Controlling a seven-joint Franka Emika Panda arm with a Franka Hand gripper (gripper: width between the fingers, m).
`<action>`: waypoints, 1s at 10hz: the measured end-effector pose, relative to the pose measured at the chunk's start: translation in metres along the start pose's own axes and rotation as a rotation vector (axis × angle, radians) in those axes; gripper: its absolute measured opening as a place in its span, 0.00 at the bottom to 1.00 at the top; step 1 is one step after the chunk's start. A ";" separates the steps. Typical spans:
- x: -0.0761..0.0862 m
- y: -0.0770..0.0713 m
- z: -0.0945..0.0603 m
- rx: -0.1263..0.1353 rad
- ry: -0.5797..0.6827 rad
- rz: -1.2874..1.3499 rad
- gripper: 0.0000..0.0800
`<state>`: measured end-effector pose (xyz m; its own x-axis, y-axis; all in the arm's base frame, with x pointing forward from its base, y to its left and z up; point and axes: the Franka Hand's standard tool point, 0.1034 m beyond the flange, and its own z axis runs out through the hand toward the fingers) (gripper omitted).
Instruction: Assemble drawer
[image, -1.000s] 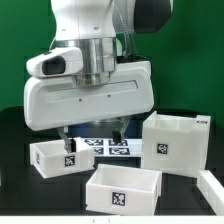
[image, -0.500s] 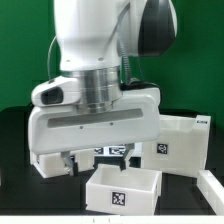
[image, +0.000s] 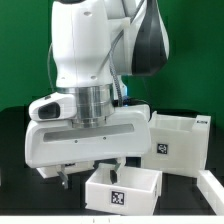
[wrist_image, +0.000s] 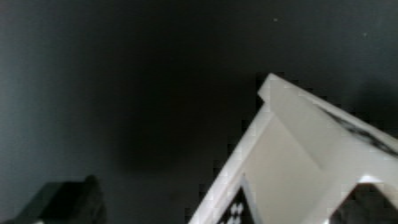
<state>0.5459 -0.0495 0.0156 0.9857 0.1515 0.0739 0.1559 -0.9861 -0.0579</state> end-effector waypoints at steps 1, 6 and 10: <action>0.000 0.000 0.000 0.000 0.000 0.000 0.65; 0.000 0.000 0.000 0.000 0.000 -0.001 0.05; 0.017 0.044 -0.013 -0.023 0.020 -0.180 0.05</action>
Offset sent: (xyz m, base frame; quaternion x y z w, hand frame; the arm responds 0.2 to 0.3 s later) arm 0.0000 0.0000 0.0000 0.0000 0.0000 0.0000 1.0000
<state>0.5685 -0.0910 0.0273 0.9404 0.3248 0.1004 0.3283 -0.9444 -0.0191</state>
